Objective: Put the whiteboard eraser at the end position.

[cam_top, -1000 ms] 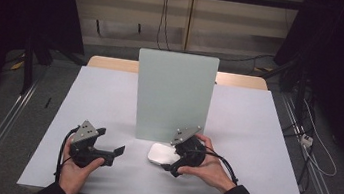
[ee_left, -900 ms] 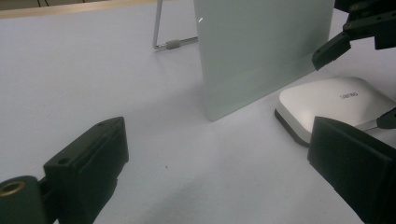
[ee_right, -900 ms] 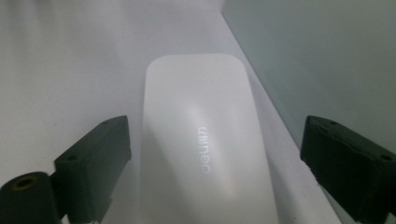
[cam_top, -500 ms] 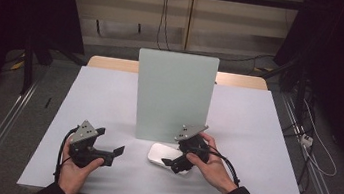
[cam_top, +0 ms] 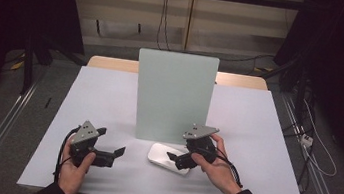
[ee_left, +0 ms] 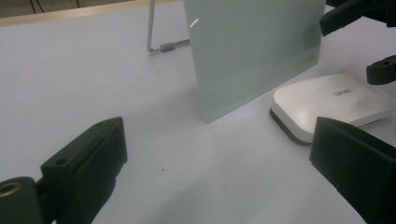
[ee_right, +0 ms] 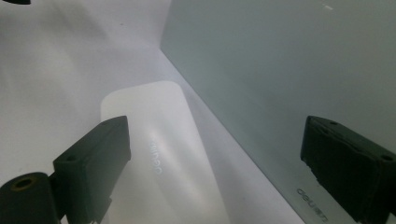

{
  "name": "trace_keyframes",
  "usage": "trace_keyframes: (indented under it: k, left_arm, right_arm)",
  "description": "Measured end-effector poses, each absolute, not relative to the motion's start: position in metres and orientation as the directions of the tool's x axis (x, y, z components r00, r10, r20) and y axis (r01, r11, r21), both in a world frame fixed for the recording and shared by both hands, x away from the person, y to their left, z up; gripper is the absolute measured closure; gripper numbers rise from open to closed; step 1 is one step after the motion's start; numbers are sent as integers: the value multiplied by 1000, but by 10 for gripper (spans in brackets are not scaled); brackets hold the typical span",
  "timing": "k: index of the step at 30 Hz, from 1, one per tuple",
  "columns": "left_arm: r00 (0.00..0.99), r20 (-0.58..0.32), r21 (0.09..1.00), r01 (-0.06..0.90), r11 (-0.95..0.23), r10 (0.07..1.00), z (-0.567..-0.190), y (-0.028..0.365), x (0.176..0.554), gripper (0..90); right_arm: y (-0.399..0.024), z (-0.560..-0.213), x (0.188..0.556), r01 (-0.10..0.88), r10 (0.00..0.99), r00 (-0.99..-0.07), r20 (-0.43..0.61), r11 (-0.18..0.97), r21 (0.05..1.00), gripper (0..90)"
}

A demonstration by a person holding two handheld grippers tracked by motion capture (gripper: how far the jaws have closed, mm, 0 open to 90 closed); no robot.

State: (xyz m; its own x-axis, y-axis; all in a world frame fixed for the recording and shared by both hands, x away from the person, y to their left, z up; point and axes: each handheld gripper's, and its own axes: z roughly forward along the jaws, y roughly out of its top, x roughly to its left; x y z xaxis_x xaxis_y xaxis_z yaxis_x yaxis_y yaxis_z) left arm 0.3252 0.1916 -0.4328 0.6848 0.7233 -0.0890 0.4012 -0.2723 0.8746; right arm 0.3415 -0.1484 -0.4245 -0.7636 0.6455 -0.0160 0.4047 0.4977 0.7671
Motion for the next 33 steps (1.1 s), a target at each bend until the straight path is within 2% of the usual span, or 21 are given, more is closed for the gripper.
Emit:
trace_keyframes:
  k: [10, 33]
  left_arm:
    - [689, -95, 873, 405, -272, 719, -433, 190, 327, 37]
    - [667, -104, 872, 418, -255, 738, -432, 193, 327, 41]
  right_arm:
    - [-169, -423, 339, 435, 727, -687, -1, 412, 801, 77]
    - [-215, -427, 325, 457, 817, -577, 7, 315, 832, 80]
